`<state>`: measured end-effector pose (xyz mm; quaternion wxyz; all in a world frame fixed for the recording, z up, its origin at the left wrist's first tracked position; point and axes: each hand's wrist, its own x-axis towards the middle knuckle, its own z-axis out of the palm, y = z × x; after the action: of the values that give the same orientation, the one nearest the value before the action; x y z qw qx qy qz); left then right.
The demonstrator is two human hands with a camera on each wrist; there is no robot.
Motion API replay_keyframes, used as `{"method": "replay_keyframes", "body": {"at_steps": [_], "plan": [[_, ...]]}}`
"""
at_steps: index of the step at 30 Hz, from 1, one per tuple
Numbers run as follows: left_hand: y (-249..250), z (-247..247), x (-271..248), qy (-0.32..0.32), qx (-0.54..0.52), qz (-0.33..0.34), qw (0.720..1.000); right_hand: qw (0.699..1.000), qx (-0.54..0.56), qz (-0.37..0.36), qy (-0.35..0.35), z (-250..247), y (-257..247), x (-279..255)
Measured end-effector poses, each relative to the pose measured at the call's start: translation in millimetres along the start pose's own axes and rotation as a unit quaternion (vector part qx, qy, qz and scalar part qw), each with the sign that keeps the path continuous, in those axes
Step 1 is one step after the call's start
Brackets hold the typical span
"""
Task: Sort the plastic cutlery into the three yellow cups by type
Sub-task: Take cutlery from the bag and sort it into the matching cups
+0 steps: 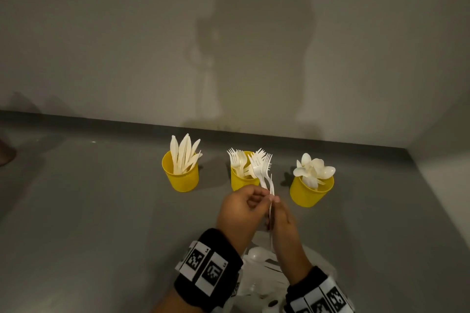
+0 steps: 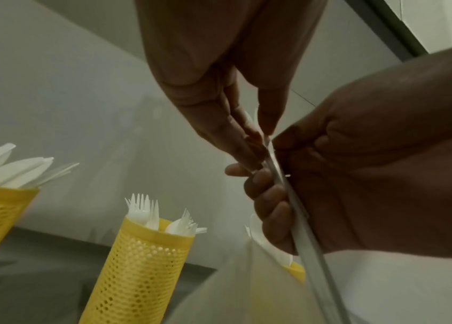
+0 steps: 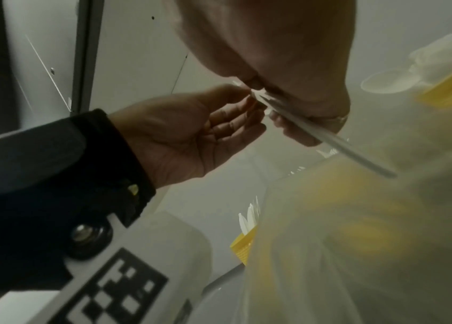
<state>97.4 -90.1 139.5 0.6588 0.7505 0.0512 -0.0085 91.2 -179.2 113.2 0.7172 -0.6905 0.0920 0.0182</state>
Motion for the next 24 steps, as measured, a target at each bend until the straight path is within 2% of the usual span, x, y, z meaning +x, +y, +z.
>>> {"method": "replay_keyframes", "body": {"at_steps": [7,11,14,17,21,24], "plan": [[14,-19,-3,0.068,-0.022,0.028,0.997,0.999,0.034,0.025,-0.001,-11,-1,3],[28,-71,15,0.146,-0.064,0.05,0.986,1.0,-0.008,0.011,0.004,-28,3,11],[36,-115,40,0.223,-0.035,0.074,0.971,1.0,-0.008,-0.006,-0.003,-38,6,16],[36,-145,65,0.268,0.01,0.091,0.959,1.0,-0.022,-0.019,0.008,-43,7,23],[14,-158,97,0.289,0.062,0.054,0.954,0.997,-0.073,-0.032,0.003,-42,5,33],[-13,-160,114,0.258,0.117,-0.023,0.959,0.992,-0.121,-0.038,-0.009,-39,0,42]]}}
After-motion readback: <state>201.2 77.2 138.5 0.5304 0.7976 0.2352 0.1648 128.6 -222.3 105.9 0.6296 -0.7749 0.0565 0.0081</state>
